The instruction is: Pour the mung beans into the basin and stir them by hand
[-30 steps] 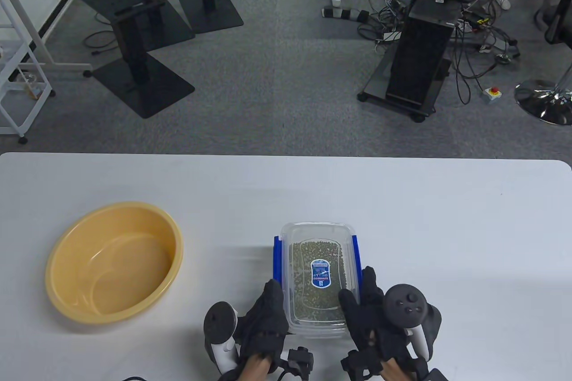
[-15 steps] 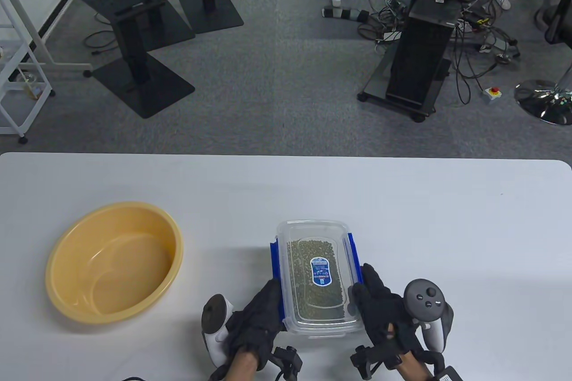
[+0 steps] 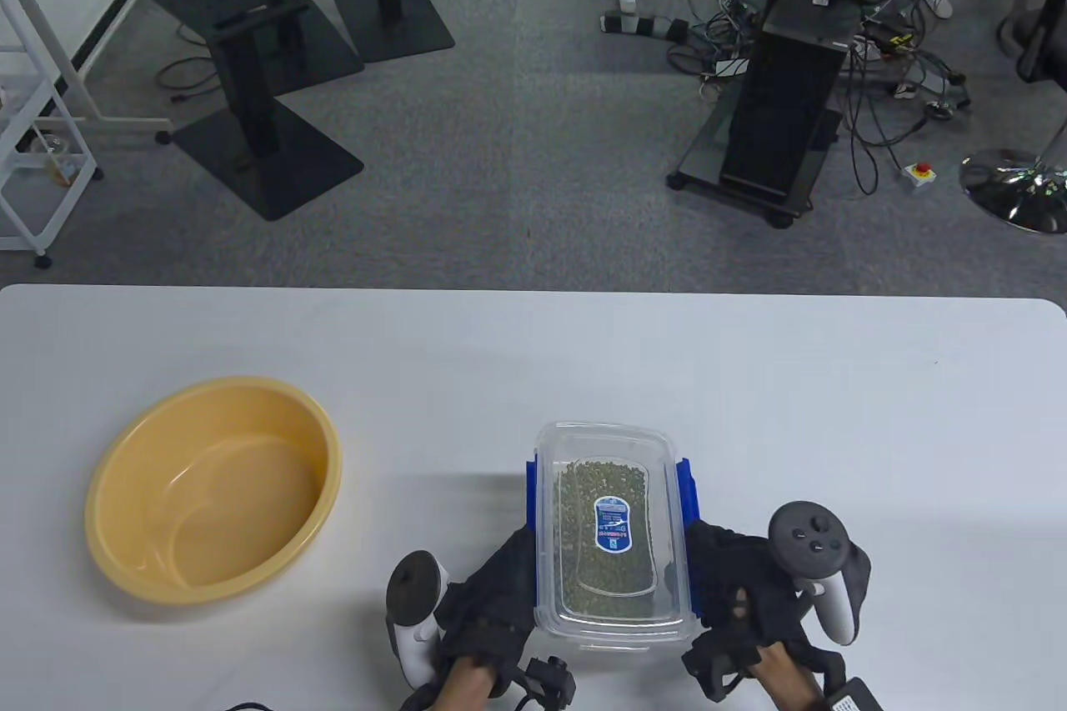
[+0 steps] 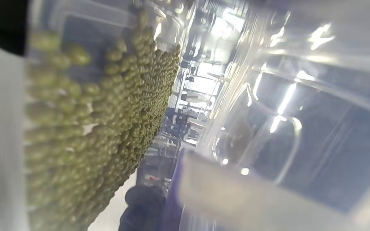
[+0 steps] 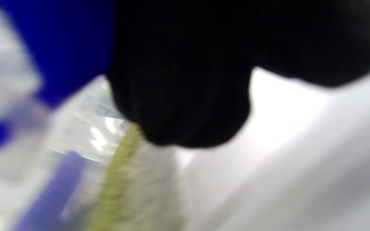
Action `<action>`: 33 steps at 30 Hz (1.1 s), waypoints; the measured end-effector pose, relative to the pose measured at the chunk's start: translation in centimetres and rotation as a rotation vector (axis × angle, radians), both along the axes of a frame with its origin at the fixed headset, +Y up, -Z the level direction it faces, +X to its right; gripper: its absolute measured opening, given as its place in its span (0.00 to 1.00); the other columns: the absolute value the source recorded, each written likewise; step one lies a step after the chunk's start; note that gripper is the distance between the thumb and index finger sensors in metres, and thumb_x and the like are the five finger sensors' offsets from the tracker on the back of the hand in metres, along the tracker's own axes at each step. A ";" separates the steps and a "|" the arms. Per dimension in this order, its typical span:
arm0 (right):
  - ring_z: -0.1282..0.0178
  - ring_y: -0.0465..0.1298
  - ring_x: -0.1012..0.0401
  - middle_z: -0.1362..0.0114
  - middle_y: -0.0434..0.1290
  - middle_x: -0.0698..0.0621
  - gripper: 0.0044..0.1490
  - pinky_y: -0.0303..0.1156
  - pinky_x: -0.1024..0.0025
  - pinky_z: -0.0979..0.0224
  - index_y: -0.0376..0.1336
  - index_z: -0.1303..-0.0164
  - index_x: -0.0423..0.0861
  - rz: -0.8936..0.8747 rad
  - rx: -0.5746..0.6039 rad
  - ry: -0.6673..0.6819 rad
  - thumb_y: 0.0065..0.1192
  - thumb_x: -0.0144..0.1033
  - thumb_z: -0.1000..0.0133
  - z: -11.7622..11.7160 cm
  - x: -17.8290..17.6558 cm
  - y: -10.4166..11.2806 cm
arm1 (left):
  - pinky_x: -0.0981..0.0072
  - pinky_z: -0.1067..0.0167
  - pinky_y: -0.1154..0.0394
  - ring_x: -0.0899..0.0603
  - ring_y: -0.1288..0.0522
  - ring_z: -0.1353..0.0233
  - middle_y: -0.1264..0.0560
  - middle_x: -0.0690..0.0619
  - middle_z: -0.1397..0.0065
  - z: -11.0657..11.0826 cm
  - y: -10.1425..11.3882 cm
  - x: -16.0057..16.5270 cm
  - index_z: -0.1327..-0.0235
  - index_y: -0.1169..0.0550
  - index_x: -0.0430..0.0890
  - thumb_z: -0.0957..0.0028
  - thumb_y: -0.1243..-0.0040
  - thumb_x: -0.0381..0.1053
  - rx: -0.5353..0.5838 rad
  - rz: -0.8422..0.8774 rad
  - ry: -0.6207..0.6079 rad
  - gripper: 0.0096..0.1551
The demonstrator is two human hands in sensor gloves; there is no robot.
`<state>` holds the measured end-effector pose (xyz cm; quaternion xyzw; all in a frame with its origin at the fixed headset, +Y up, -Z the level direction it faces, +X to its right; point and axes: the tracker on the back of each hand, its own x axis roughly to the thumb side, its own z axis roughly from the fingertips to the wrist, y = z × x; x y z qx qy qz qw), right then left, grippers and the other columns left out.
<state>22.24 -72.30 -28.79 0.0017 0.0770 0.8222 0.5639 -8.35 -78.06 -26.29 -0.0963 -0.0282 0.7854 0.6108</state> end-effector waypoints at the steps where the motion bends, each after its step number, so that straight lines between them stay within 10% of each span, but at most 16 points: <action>1: 0.78 0.84 0.58 0.69 0.81 0.43 0.43 0.81 0.68 0.78 0.68 0.55 0.23 -0.122 -0.015 0.012 0.47 0.50 0.55 -0.1 0.2 -0.3 | 0.47 0.66 0.21 0.29 0.18 0.56 0.20 0.22 0.45 -0.1 0.0 0.0 0.26 0.35 0.22 0.36 0.59 0.52 0.004 0.031 -0.001 0.40; 8: 0.55 0.76 0.53 0.48 0.69 0.42 0.43 0.75 0.62 0.56 0.59 0.33 0.35 -0.467 -0.397 0.124 0.53 0.49 0.53 -0.6 0.3 -4.1 | 0.47 0.66 0.21 0.29 0.18 0.57 0.19 0.22 0.45 -0.1 0.2 -0.6 0.26 0.34 0.22 0.36 0.59 0.52 0.006 0.035 0.015 0.40; 12: 0.31 0.62 0.50 0.31 0.52 0.44 0.46 0.66 0.56 0.33 0.42 0.26 0.46 -0.062 -0.193 0.065 0.51 0.43 0.53 -0.5 0.3 -1.9 | 0.47 0.66 0.21 0.29 0.18 0.57 0.20 0.22 0.45 -0.1 0.0 -0.5 0.27 0.34 0.22 0.36 0.59 0.52 -0.001 0.019 0.031 0.40; 16: 0.29 0.63 0.45 0.30 0.65 0.44 0.43 0.67 0.47 0.32 0.59 0.31 0.48 0.043 0.051 -0.005 0.57 0.47 0.59 0.2 -0.7 0.5 | 0.47 0.66 0.21 0.28 0.18 0.57 0.20 0.21 0.46 0.0 -0.2 -0.6 0.27 0.34 0.21 0.36 0.58 0.52 -0.017 -0.027 0.054 0.40; 22: 0.26 0.48 0.34 0.27 0.51 0.29 0.61 0.51 0.32 0.28 0.38 0.28 0.33 0.066 0.043 0.134 0.55 0.56 0.59 1.4 -3.4 0.8 | 0.47 0.68 0.20 0.29 0.17 0.59 0.19 0.21 0.47 0.3 -0.7 -0.3 0.28 0.33 0.21 0.37 0.58 0.52 -0.057 -0.082 0.113 0.40; 28: 0.27 0.58 0.43 0.30 0.59 0.39 0.62 0.60 0.41 0.29 0.40 0.29 0.35 0.439 0.386 -0.053 0.56 0.59 0.63 2.9 -4.3 3.0 | 0.47 0.67 0.20 0.28 0.17 0.58 0.19 0.21 0.46 0.2 -0.5 -0.7 0.27 0.33 0.22 0.37 0.57 0.52 -0.058 -0.102 0.137 0.39; 33: 0.53 0.78 0.59 0.43 0.65 0.48 0.61 0.78 0.65 0.53 0.36 0.32 0.33 0.206 0.416 -0.064 0.59 0.51 0.61 3.1 -3.7 4.9 | 0.46 0.67 0.20 0.28 0.17 0.57 0.19 0.21 0.46 0.1 -0.6 -1.0 0.27 0.33 0.22 0.37 0.56 0.51 -0.070 -0.120 0.153 0.39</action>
